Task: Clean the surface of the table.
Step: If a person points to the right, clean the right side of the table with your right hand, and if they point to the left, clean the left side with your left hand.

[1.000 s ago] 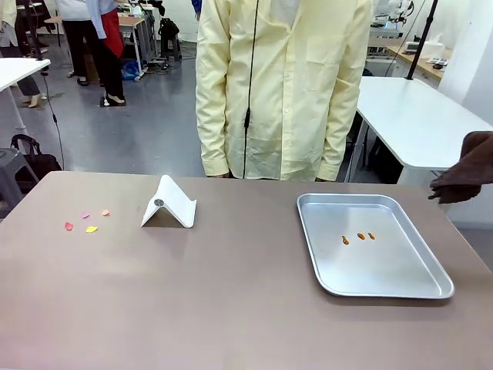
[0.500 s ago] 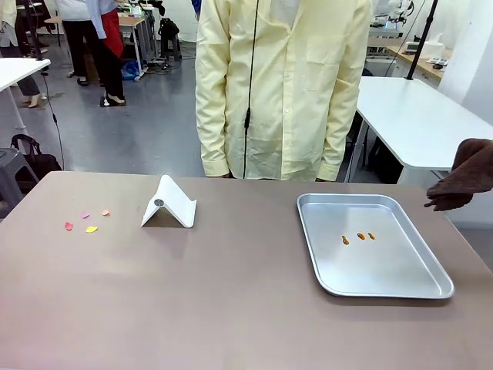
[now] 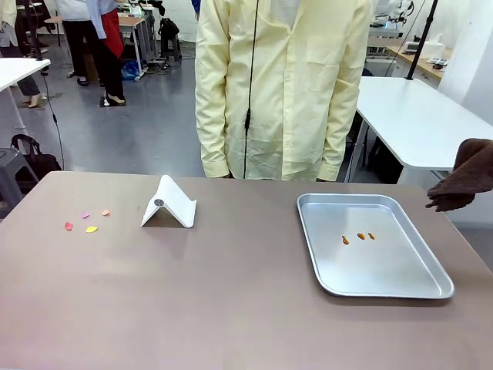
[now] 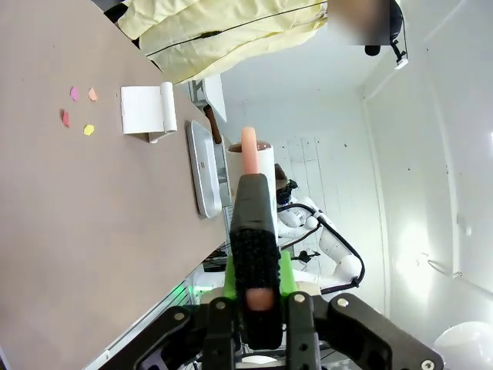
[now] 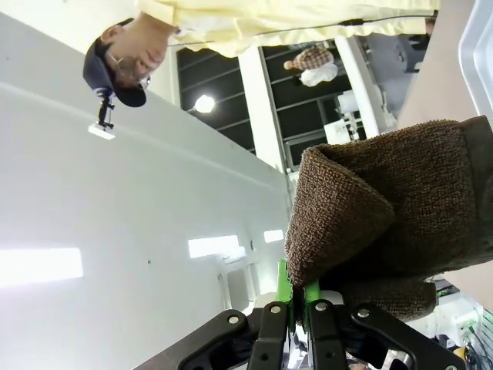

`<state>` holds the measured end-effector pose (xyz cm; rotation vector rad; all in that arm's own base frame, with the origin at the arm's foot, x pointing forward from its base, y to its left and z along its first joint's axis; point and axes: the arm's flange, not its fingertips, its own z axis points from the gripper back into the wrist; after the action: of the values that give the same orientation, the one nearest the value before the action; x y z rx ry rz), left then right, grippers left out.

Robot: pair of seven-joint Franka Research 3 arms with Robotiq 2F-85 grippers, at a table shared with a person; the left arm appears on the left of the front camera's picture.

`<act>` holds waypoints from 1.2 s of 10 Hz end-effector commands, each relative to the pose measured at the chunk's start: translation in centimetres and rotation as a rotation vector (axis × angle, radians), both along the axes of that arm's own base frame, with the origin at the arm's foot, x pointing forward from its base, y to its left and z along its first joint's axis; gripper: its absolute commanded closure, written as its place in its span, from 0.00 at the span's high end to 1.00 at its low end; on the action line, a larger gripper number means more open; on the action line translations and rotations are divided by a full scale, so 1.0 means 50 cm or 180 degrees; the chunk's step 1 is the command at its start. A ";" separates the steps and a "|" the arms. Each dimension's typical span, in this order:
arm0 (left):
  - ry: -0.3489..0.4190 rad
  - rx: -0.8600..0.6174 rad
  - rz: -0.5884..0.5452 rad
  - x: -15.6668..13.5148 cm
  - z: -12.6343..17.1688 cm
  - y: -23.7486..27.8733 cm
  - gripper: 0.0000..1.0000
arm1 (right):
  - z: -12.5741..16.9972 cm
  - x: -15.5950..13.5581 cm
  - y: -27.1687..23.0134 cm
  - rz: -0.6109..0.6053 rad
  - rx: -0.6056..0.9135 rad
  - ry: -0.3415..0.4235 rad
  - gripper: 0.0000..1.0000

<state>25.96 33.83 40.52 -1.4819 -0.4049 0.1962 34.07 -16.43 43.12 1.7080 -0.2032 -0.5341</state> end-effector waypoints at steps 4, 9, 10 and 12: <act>-0.0053 0.0033 -0.0024 -0.003 0.001 0.000 0.00 | 0.012 -0.001 -0.003 -0.0043 0.0067 0.0031 0.00; -0.0053 0.0033 -0.0024 -0.003 0.001 0.000 0.00 | 0.012 -0.001 -0.003 -0.0043 0.0067 0.0031 0.00; -0.0053 0.0033 -0.0024 -0.003 0.001 0.000 0.00 | 0.012 -0.001 -0.003 -0.0043 0.0067 0.0031 0.00; -0.0053 0.0033 -0.0024 -0.003 0.001 0.000 0.00 | 0.012 -0.001 -0.003 -0.0043 0.0067 0.0031 0.00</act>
<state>25.96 33.83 40.51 -1.4813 -0.4047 0.1954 34.07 -16.43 43.12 1.7080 -0.2032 -0.5342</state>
